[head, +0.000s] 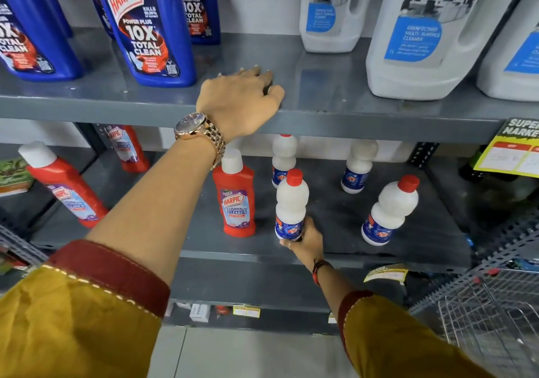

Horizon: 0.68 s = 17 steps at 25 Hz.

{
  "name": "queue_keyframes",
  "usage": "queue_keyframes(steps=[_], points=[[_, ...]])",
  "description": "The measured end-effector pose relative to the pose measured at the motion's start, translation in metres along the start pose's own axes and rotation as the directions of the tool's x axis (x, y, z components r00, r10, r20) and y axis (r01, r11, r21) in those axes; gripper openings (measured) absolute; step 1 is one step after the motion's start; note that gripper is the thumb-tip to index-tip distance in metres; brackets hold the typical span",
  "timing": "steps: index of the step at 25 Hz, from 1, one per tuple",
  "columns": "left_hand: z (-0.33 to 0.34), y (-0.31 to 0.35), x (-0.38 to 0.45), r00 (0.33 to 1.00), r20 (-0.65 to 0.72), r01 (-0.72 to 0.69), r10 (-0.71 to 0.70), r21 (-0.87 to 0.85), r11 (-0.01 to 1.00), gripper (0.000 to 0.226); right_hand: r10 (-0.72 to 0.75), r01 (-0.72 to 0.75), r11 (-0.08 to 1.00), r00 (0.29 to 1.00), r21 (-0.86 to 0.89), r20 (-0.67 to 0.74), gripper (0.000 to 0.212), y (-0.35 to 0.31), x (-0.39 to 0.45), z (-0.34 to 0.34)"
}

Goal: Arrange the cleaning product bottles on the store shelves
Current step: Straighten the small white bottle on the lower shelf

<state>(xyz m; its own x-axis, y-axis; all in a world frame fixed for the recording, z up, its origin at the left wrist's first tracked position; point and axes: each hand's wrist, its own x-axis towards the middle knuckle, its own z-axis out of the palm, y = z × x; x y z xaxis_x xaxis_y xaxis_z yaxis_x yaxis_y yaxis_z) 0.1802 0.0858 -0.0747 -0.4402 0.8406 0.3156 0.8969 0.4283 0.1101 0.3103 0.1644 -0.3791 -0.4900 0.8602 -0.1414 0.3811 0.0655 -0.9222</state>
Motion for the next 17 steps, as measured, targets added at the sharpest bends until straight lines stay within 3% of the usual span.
queue_keyframes(steps=[14,17], points=[[0.0005,-0.0023,0.0025,1.0,0.024,-0.018,0.018,0.01,1.0,0.047,-0.022,0.022,0.999,1.0,-0.033,0.012,0.067,-0.0022,0.0042,0.001],[0.0019,-0.0043,0.0037,1.0,0.018,-0.019,0.019,0.011,1.0,0.047,-0.013,0.014,1.0,0.998,-0.002,0.067,0.078,0.0053,-0.0049,-0.0015]])
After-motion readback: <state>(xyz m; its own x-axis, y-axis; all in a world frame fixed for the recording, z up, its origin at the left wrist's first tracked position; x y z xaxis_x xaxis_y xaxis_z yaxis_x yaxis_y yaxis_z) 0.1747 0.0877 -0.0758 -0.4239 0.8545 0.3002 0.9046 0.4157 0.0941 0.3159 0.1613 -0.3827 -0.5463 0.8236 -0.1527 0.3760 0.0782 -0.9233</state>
